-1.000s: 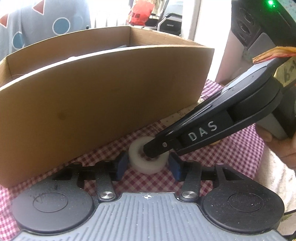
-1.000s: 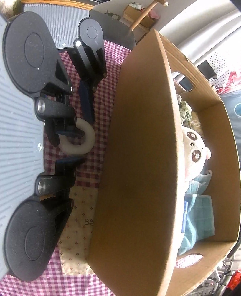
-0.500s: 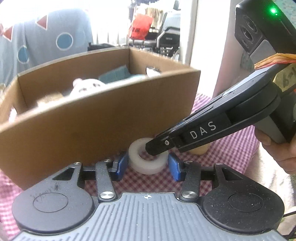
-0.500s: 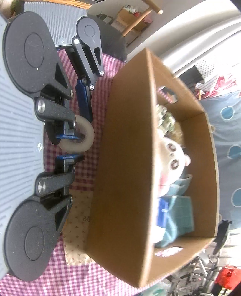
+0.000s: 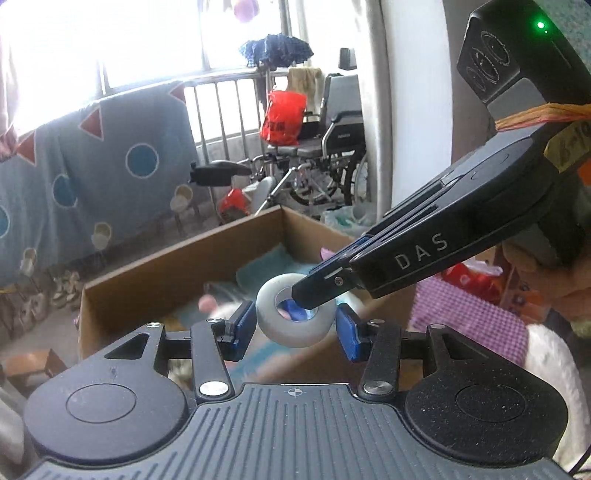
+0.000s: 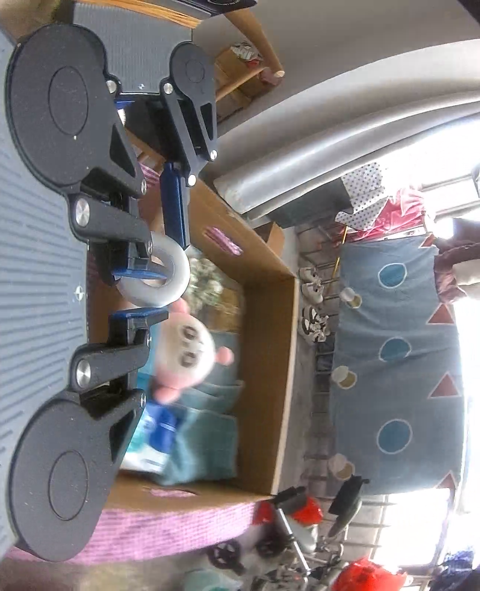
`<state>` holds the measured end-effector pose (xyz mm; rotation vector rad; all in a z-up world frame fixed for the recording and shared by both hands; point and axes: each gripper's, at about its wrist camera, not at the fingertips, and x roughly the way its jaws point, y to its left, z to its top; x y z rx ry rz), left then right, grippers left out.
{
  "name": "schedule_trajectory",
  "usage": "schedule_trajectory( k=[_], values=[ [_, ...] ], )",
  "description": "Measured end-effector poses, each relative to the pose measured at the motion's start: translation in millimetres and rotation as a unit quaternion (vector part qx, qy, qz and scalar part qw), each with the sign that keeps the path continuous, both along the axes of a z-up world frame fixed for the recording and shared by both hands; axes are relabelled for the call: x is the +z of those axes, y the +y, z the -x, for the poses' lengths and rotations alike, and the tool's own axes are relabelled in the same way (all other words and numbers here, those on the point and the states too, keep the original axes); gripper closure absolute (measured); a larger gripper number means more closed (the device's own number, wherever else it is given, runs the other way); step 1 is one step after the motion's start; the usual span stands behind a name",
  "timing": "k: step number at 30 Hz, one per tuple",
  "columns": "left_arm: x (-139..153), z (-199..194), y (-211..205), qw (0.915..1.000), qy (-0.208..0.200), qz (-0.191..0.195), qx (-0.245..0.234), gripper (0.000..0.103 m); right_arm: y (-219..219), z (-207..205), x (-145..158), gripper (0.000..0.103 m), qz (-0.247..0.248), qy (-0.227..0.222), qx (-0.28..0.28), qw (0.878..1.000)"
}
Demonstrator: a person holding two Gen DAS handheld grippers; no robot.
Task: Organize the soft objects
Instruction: 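Carry the tape roll over the box, lower it and open the right tool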
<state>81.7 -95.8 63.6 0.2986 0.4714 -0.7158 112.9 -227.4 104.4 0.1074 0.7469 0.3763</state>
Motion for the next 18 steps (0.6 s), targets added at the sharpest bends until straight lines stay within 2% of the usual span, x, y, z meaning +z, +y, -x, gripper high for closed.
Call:
schedule_trajectory(
  k=[3, 6, 9, 15, 18],
  values=[
    [9, -27, -11, 1.0000, 0.007, 0.000, -0.006, 0.056, -13, -32, 8, 0.085, -0.004, 0.014, 0.002, 1.000],
    [11, -61, -27, 0.9996, 0.023, -0.009, -0.010, 0.056, -31, -74, 6, 0.085, -0.013, 0.047, -0.002, 0.999],
    [6, -102, -44, 0.9979, 0.063, -0.011, -0.012, 0.056, -46, -119, -4, 0.085, -0.015, 0.080, -0.010, 0.997],
    [-16, -185, -79, 0.9914, 0.116, -0.059, -0.016, 0.056, -70, -199, -50, 0.085, 0.007, 0.140, -0.026, 0.990],
    [-37, -225, -90, 0.9844, 0.159, -0.074, -0.012, 0.056, -79, -233, -80, 0.085, 0.012, 0.174, -0.035, 0.984]
  ],
)
